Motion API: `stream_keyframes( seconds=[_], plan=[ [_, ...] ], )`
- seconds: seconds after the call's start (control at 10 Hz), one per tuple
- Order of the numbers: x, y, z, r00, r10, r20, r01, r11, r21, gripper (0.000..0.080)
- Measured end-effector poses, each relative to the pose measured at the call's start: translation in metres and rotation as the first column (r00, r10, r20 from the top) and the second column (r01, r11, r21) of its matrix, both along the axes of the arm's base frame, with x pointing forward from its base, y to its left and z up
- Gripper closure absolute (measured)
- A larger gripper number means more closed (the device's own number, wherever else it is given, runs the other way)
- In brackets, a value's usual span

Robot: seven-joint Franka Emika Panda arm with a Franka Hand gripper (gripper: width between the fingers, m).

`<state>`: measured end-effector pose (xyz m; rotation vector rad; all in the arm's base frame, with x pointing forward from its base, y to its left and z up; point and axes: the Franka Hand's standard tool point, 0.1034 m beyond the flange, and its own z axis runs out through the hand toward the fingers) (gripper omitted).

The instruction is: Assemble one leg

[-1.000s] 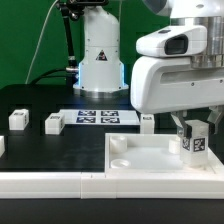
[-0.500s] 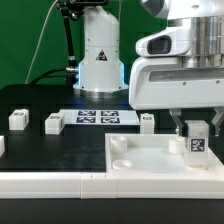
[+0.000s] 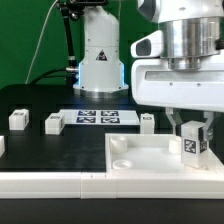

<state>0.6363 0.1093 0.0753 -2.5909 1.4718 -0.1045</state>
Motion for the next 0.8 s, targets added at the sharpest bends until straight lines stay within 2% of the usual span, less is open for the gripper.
stream_keyframes(
  seconds=[0.2,0.4,0.6,0.7,0.8],
  plan=[
    [-0.0033,0.0022,0.0004,0.972,-0.231,-0.04,0.232,0.972,0.03,0.0505],
    [-0.0045,0.0052,0.0002,0.91,-0.409,-0.07,0.412,0.91,0.048,0.0505],
    [-0.0045,0.0053,0.0001,0.92,-0.385,-0.066,0.389,0.92,0.05,0.0505],
    [-0.0044,0.0058,0.0002,0.928,-0.368,-0.063,0.371,0.927,0.049,0.0341],
    [-0.0031,0.0057,0.0013,0.956,-0.289,-0.048,0.291,0.956,0.043,0.0218]
  ],
)
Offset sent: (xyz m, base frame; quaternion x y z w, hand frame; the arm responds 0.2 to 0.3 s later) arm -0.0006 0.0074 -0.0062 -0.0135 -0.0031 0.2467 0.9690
